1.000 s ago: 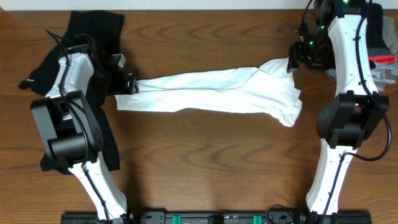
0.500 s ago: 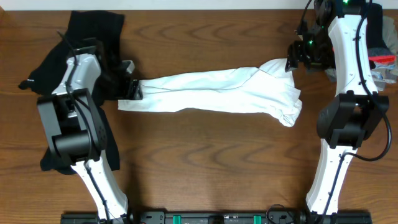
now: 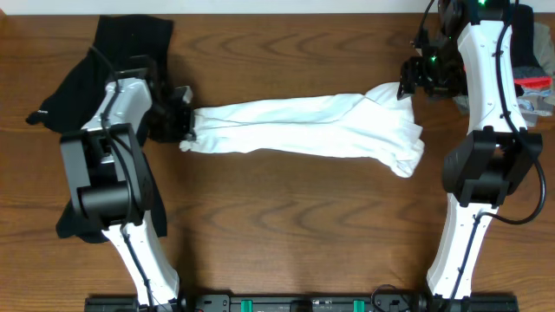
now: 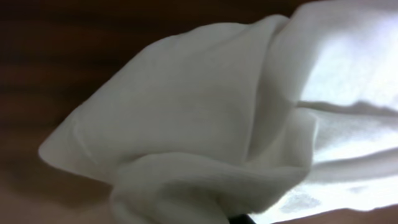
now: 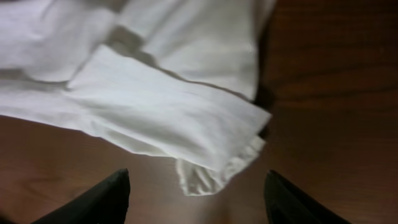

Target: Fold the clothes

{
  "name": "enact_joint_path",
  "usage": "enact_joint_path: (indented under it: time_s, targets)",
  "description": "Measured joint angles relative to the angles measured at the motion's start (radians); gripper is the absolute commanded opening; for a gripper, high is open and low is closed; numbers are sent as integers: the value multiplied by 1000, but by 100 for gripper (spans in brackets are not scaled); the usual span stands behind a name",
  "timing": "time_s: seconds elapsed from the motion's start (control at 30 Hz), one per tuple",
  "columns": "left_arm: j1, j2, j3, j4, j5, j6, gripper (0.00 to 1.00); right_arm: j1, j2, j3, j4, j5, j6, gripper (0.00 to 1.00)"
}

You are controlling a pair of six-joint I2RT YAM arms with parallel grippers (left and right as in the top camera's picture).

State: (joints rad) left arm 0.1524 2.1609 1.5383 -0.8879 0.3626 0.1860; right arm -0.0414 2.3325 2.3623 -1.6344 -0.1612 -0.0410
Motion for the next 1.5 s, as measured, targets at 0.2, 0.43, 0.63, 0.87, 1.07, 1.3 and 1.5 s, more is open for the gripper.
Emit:
enact_joint_path:
  time_s: [0.2,0.43,0.63,0.87,1.07,1.3,1.5]
  targets:
    - [32,-65,-24,-37,-49,-34,6,0,0,0,3,0,0,69]
    - [-32,-211,-24,-39,-55,-77,6,0,0,0,4,-2,0,70]
    - [-145,-276,-24,-31,-55,-106,6,1,0,0,5,-3,0,71]
    - [-292,-278,-24,39,-55,-135,6,2,0,0,5,-4,0,71]
    - [-412,-278,-24,106,-56,-154,6,2,0,0,5,-4,0,71]
    - [-517,-278,-24,156,-55,-160,6,2,0,0,4,-4,0,71]
    - [-563,-272,-24,203,-55,-161,6,2,0,0,3,-4,0,71]
